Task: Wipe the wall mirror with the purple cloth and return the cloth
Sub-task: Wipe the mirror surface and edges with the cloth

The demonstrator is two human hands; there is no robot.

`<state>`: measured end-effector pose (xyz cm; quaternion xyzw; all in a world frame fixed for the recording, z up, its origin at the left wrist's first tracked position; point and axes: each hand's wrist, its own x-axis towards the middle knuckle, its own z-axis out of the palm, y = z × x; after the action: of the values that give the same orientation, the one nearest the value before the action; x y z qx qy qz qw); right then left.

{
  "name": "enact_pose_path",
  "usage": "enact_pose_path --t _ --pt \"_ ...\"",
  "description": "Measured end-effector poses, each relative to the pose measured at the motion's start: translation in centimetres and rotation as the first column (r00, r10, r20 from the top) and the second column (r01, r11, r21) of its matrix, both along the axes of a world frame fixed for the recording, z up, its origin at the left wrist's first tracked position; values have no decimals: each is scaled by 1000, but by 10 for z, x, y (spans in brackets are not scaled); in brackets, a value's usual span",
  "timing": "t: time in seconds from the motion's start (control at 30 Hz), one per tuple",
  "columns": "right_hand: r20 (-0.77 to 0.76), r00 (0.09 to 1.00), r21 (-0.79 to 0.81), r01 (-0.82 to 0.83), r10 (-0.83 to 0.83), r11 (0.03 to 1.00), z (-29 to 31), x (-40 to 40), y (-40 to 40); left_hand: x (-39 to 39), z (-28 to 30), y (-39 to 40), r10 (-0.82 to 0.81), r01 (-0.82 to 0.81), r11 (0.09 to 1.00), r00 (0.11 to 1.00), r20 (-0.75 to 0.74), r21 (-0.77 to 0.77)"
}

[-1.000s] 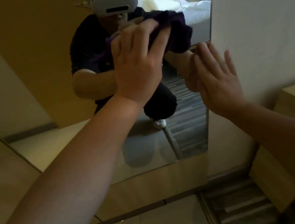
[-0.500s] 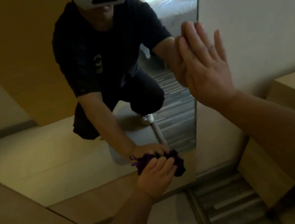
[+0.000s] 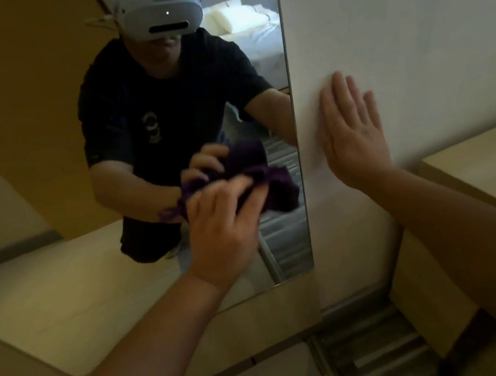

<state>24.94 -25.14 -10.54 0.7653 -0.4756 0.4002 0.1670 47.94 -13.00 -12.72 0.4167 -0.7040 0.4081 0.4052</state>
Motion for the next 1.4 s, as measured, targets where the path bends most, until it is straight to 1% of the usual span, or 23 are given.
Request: enact_pose_path --t 0.03,0.1,0.17,0.2,0.27,0.33,0.4,0.47,0.53,0.63,0.7,0.77,0.83,0.9,1.0,1.07,1.13,1.23,1.4 --pt "-42 999 4 12 -12 1000 -3 -1 -5 -3 23 -7 8 -8 998 1000 6 -66" --pt "-79 997 -1 24 -24 1000 -6 -2 -10 -8 68 -21 30 -28 981 999 11 -194" --pt "-93 995 -15 32 -33 999 -8 -2 -12 -14 101 -36 78 -73 958 997 5 -278" --pt "-94 995 -23 31 -33 999 -9 -3 -13 -17 111 -42 112 -104 950 994 11 -296" --pt "-88 996 -46 21 -25 999 -10 -3 -15 -24 113 -51 177 -153 939 983 51 -309" --pt "-72 997 -85 -1 -5 996 -12 -3 -17 -28 91 -54 214 -172 933 971 103 -316" --pt "-51 999 -135 -23 16 991 -15 -4 -19 -29 52 -53 208 -161 950 966 155 -269" --pt "-49 999 -172 -31 23 985 -18 -5 -20 -27 2 -50 187 -147 972 956 226 -182" --pt "-53 998 -203 -27 16 979 -19 -6 -22 -27 -54 -46 128 -113 991 943 308 -68" --pt "-44 999 -225 -32 22 974 -20 -5 -25 -26 -140 -43 20 -68 993 903 429 98" --pt "-37 999 -240 -42 34 970 -20 -6 -26 -25 -179 -41 -44 -45 982 889 456 183" --pt "-36 999 -249 -36 28 968 -20 -6 -27 -23 -199 -37 -81 -22 975 891 446 221" --pt "-29 999 -243 -25 18 970 -18 -5 -26 -21 -203 -31 -98 -20 969 885 455 248" --pt "-26 1000 -230 -18 12 973 -16 -4 -25 -19 -201 -25 -125 -57 942 855 503 331" --pt "-43 999 -174 -15 8 985 -14 -3 -20 -16 -201 -15 -190 -157 855 791 581 494" --pt "-49 999 -131 -3 -4 991 -12 -3 -17 -14 -198 -5 -238 -195 779 787 569 595" --pt "-59 998 -98 11 -17 995 -11 -2 -14 -10 -189 7 -234 -222 736 804 547 640" --pt "-78 996 -41 42 -45 998 -8 -2 -8 0 -167 20 -193 -208 751 839 509 627" --pt "-139 988 99 75 -61 992 4 -4 11 14 -110 41 -129 -130 825 904 408 550"
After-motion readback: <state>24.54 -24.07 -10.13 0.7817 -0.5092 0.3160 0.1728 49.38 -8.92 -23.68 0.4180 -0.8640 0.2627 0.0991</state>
